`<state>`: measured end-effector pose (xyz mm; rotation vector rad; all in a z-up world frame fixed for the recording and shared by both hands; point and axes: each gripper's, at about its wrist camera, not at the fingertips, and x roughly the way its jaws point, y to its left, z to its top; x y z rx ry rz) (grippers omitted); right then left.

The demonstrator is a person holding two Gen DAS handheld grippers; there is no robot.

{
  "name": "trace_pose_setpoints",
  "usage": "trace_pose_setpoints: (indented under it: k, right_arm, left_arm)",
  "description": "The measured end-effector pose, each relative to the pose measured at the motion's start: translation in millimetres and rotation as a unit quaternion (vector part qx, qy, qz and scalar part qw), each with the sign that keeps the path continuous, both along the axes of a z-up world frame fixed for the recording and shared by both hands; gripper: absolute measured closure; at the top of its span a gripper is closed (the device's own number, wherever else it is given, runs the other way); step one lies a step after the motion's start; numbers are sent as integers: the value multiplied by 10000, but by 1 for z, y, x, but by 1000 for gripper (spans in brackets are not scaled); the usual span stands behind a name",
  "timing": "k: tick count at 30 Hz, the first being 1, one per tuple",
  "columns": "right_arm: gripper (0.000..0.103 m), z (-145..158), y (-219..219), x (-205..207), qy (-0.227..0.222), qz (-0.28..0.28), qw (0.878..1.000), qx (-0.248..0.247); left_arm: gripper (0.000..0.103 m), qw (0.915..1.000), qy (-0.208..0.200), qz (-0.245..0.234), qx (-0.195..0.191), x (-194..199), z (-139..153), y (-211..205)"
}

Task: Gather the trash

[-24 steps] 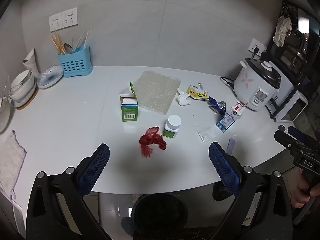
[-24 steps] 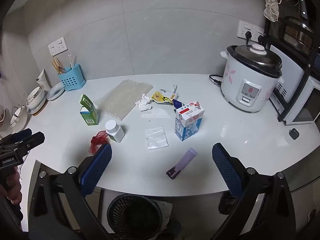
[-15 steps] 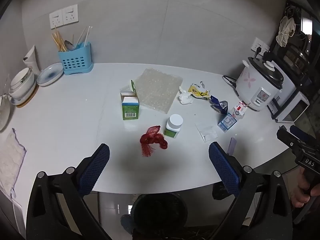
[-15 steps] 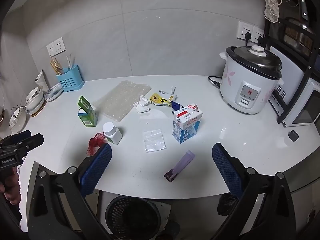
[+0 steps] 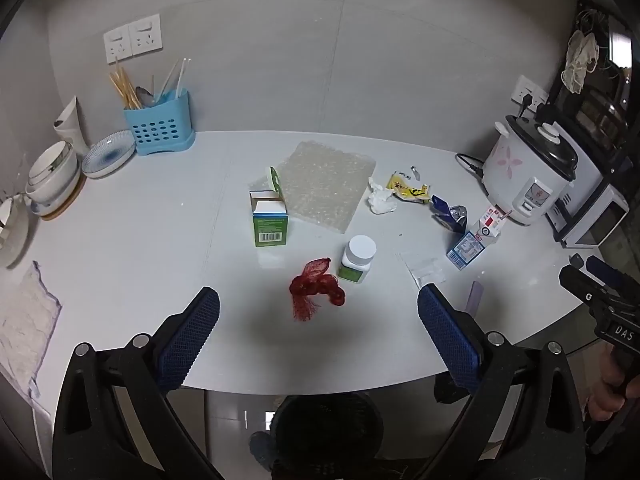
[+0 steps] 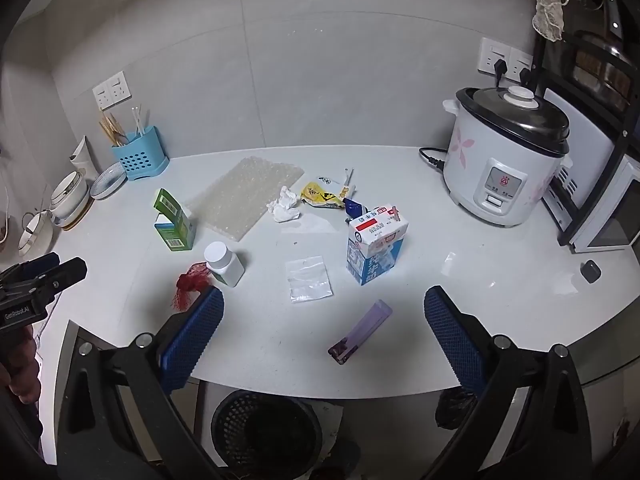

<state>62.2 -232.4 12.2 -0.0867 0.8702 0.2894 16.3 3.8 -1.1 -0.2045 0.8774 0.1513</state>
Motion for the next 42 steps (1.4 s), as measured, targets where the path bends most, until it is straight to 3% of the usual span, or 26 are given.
trace_pose_setpoints:
  k: [21, 42]
  right_arm:
    - [7, -5, 3, 14, 95, -16, 9999, -29]
    - [7, 11, 7, 9, -24, -84, 9999, 111]
  left_arm:
    - [6, 9999, 105, 27, -66, 18, -5, 4]
    - [6, 9999, 103, -23, 15, 5, -4, -7]
